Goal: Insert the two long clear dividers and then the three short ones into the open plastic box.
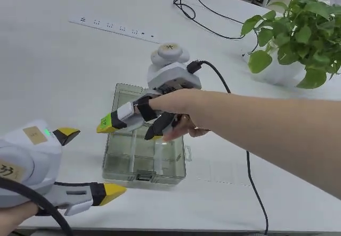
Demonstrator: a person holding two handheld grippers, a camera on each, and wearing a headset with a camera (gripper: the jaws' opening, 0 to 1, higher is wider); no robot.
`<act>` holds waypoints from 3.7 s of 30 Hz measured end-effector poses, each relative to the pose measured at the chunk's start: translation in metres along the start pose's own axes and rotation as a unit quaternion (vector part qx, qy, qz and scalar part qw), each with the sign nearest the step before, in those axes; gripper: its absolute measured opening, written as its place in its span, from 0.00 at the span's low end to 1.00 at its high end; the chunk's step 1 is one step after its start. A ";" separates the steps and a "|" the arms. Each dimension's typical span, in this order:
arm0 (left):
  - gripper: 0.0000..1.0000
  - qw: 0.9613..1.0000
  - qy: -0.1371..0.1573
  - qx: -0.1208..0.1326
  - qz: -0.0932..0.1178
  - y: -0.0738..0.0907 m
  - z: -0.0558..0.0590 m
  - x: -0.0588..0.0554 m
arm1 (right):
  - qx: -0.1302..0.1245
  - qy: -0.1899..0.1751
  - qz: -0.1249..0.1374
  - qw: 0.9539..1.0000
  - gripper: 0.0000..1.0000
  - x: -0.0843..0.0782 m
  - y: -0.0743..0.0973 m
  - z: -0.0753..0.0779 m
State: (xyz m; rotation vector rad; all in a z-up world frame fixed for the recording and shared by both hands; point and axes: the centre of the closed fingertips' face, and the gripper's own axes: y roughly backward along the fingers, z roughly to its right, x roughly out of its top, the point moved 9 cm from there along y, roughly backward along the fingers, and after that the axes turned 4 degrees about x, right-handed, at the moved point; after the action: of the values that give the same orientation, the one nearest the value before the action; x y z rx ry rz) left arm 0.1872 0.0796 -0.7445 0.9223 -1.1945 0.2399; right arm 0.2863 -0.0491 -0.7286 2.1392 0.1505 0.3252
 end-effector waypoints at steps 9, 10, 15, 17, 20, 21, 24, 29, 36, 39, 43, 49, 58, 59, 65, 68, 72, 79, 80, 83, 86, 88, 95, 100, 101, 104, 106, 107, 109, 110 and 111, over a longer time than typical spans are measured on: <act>0.90 1.000 -0.002 0.005 -0.001 0.000 0.000 0.005 | 0.027 -0.001 0.019 0.999 0.82 -0.003 0.002 -0.003; 0.90 1.000 -0.001 0.005 -0.001 0.000 0.001 0.005 | 0.027 -0.002 0.021 0.999 0.82 -0.004 0.004 -0.003; 0.90 1.000 0.001 0.009 0.001 0.002 0.000 0.007 | 0.047 -0.004 0.034 0.998 0.82 -0.004 0.009 -0.007; 0.90 1.000 0.000 0.010 -0.001 0.003 0.000 0.008 | 0.055 -0.002 0.040 0.998 0.82 -0.004 0.012 -0.009; 0.90 1.000 0.000 0.012 -0.002 0.004 0.001 0.008 | 0.072 -0.004 0.054 0.996 0.82 -0.004 0.019 -0.011; 0.90 1.000 0.000 0.012 -0.002 0.004 0.001 0.008 | 0.078 -0.005 0.056 0.995 0.81 -0.005 0.020 -0.011; 0.90 1.000 -0.002 0.014 -0.005 0.005 0.001 0.008 | 0.096 0.002 0.077 0.992 0.81 -0.005 0.028 -0.012; 0.90 1.000 -0.003 0.016 -0.007 0.005 0.002 0.009 | 0.118 0.020 0.116 0.986 0.83 -0.004 0.036 -0.006; 0.90 1.000 -0.006 0.019 -0.011 0.004 0.002 0.010 | 0.123 0.066 0.165 0.976 0.87 -0.008 0.051 0.010; 0.90 1.000 -0.006 0.018 -0.012 0.003 0.003 0.010 | 0.121 0.091 0.178 0.972 0.92 -0.008 0.056 0.020; 0.90 1.000 -0.007 0.017 -0.015 0.002 0.005 0.011 | 0.118 0.130 0.192 0.966 0.98 -0.016 0.065 0.027; 0.90 1.000 -0.009 0.015 -0.019 0.001 0.008 0.013 | 0.112 0.170 0.223 0.953 1.00 -0.024 0.074 0.038; 0.89 1.000 -0.012 0.016 -0.022 0.000 0.010 0.015 | 0.090 0.239 0.222 0.941 1.00 -0.038 0.083 0.059; 0.89 1.000 -0.012 0.016 -0.023 0.000 0.011 0.016 | 0.093 0.242 0.221 0.940 1.00 -0.041 0.084 0.059; 0.89 0.999 -0.012 0.019 -0.022 0.000 0.013 0.016 | 0.092 0.280 0.239 0.925 1.00 -0.048 0.093 0.071; 0.89 1.000 -0.010 0.020 -0.021 -0.001 0.013 0.017 | 0.085 0.282 0.241 0.925 1.00 -0.053 0.097 0.077; 0.89 1.000 -0.009 0.021 -0.021 -0.001 0.013 0.017 | 0.083 0.292 0.249 0.920 1.00 -0.058 0.102 0.087; 0.90 0.999 -0.008 0.025 -0.020 -0.002 0.012 0.020 | 0.070 0.331 0.258 0.905 1.00 -0.068 0.106 0.094; 0.90 0.999 -0.008 0.025 -0.019 -0.002 0.012 0.020 | 0.069 0.335 0.259 0.903 1.00 -0.070 0.107 0.097; 0.90 0.999 -0.007 0.027 -0.020 -0.002 0.011 0.021 | 0.069 0.344 0.262 0.899 1.00 -0.072 0.109 0.103; 0.90 0.999 0.000 0.029 -0.015 -0.001 0.010 0.023 | 0.066 0.357 0.263 0.894 1.00 -0.075 0.111 0.105; 0.90 0.999 -0.002 0.031 -0.016 0.000 0.010 0.023 | 0.066 0.361 0.266 0.891 1.00 -0.077 0.112 0.108; 0.90 0.999 -0.007 0.037 -0.023 0.002 0.010 0.023 | 0.064 0.379 0.259 0.886 1.00 -0.086 0.116 0.116; 0.90 0.999 0.002 0.040 -0.020 0.002 0.009 0.024 | 0.061 0.387 0.251 0.885 1.00 -0.092 0.121 0.124; 0.90 0.999 0.002 0.042 -0.020 0.002 0.009 0.024 | 0.061 0.386 0.251 0.886 1.00 -0.092 0.121 0.124; 0.90 0.999 0.003 0.043 -0.024 0.002 0.010 0.023 | 0.057 0.385 0.249 0.887 1.00 -0.095 0.125 0.130; 0.90 0.999 0.004 0.044 -0.023 0.003 0.011 0.023 | 0.058 0.386 0.250 0.886 1.00 -0.096 0.127 0.133; 0.90 0.999 0.005 0.044 -0.024 0.003 0.011 0.023 | 0.055 0.386 0.250 0.886 1.00 -0.097 0.127 0.134; 0.90 0.999 0.008 0.043 -0.025 0.004 0.012 0.023 | 0.058 0.391 0.243 0.886 1.00 -0.099 0.128 0.136; 0.90 0.999 0.007 0.042 -0.025 0.004 0.013 0.023 | 0.055 0.392 0.240 0.886 1.00 -0.099 0.128 0.137; 0.90 0.999 0.005 0.043 -0.028 0.004 0.013 0.022 | 0.057 0.399 0.235 0.885 1.00 -0.100 0.127 0.138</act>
State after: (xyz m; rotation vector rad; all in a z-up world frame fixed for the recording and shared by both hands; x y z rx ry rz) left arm 0.1844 0.0665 -0.7221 1.0262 -1.1558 0.2519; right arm 0.2280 -0.2530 -0.7128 2.0077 0.1132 1.5106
